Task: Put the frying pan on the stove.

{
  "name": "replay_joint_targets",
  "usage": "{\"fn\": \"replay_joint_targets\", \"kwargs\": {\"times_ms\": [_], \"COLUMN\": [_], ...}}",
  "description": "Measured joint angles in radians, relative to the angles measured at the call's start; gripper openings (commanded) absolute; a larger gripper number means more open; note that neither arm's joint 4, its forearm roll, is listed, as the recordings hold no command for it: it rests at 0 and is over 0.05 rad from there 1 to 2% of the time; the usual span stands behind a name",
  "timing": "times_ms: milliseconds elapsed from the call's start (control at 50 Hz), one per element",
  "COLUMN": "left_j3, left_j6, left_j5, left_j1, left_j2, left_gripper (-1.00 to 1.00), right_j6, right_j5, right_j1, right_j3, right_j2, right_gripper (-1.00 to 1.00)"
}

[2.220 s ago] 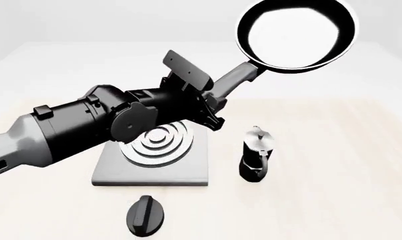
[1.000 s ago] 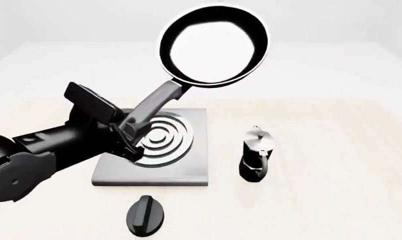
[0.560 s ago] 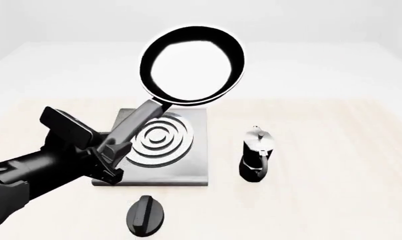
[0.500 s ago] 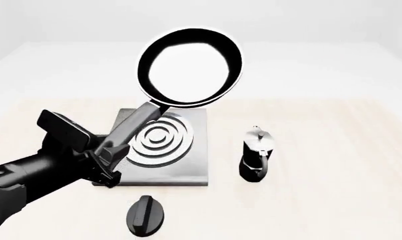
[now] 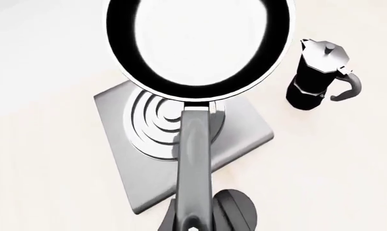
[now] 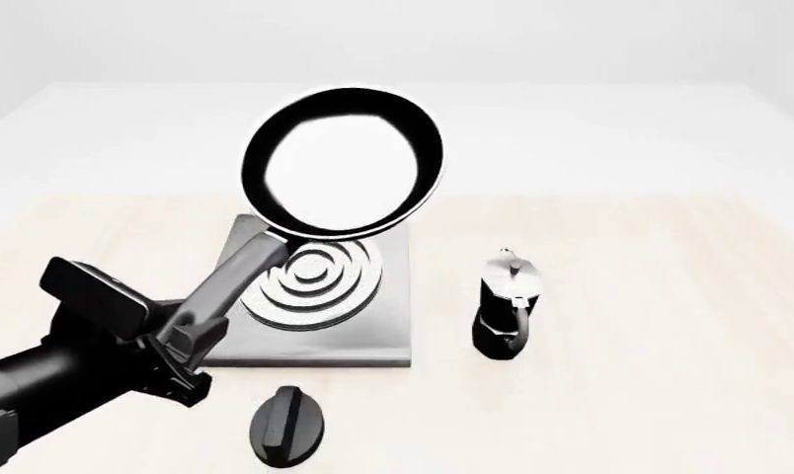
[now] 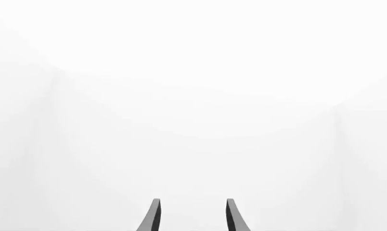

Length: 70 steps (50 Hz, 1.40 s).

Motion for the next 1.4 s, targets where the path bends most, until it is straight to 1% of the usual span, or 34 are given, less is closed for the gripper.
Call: {"fn": "replay_joint_targets", "kwargs": {"times_ms": [520,1080,1400], "left_j3": [0.105,0.153,0.177], "left_j6": [-0.016,0.018,0.032], "left_j5": [-0.031,-0.063,-0.109], "left_j1": [0.060,0.107,0.120], "left_j2": [-0.030,-0.004,0.040], "left_gripper": [-1.00,-1.00,-1.00], "right_j6": [-0.017,-0.023,-0.027], "right_j5": [-0.026,-0.047,-0.054], "right_j1": [0.008,0.017,0.023], "right_j3": [0.043,0.075,0.089], "right_j2": [0.000,0.000,0.000], "right_gripper": [1.00,1.00,1.00]}}
